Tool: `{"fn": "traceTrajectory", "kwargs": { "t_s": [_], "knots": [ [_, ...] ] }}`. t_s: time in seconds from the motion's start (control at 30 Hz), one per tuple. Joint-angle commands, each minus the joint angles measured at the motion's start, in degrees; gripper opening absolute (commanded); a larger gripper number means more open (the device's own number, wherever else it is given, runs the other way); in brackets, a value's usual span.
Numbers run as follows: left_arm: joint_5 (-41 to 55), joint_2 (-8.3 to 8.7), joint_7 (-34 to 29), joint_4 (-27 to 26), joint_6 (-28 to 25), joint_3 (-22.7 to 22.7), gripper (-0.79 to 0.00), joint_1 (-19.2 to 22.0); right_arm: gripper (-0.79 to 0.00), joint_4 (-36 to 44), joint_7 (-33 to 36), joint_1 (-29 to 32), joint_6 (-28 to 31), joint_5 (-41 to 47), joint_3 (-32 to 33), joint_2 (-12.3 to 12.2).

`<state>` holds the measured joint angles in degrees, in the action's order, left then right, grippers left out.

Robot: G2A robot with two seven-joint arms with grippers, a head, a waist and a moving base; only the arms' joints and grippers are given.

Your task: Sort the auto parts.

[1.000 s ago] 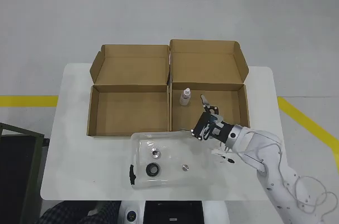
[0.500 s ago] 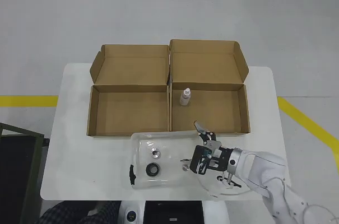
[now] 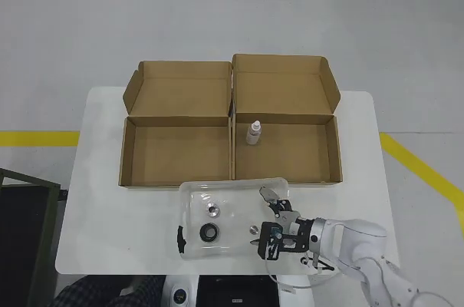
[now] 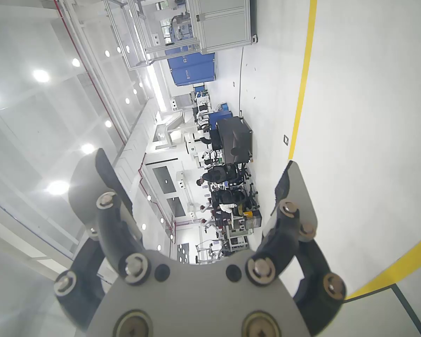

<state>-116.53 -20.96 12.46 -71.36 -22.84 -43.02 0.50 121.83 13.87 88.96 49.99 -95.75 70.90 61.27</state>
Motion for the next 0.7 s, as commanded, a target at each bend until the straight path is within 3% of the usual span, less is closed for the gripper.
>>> {"fn": "traceTrajectory", "kwargs": {
  "t_s": [0.0,0.17,0.3,0.37,0.67],
  "knots": [
    [0.0,0.00,0.0,0.0,0.0,0.0,0.000,0.0,0.000,-0.3,0.0,-0.1,0.3,-0.4,-0.5,-0.1],
    [0.0,0.00,0.0,0.0,0.0,0.0,0.000,0.0,0.000,-1.3,0.0,-1.1,0.7,-1.1,-1.8,-0.2],
    [0.0,0.00,0.0,0.0,0.0,0.0,0.000,0.0,-0.126,-2.5,0.5,-1.9,1.0,-1.0,-2.5,-0.2],
    [0.0,0.00,0.0,0.0,0.0,0.0,0.000,0.0,-0.108,-3.1,0.8,-2.4,1.2,-0.8,-2.8,-0.2],
    [0.0,0.00,0.0,0.0,0.0,0.0,0.000,0.0,-0.185,-5.2,3.2,-4.2,2.8,-0.9,-4.8,-0.3]
  ]
}}
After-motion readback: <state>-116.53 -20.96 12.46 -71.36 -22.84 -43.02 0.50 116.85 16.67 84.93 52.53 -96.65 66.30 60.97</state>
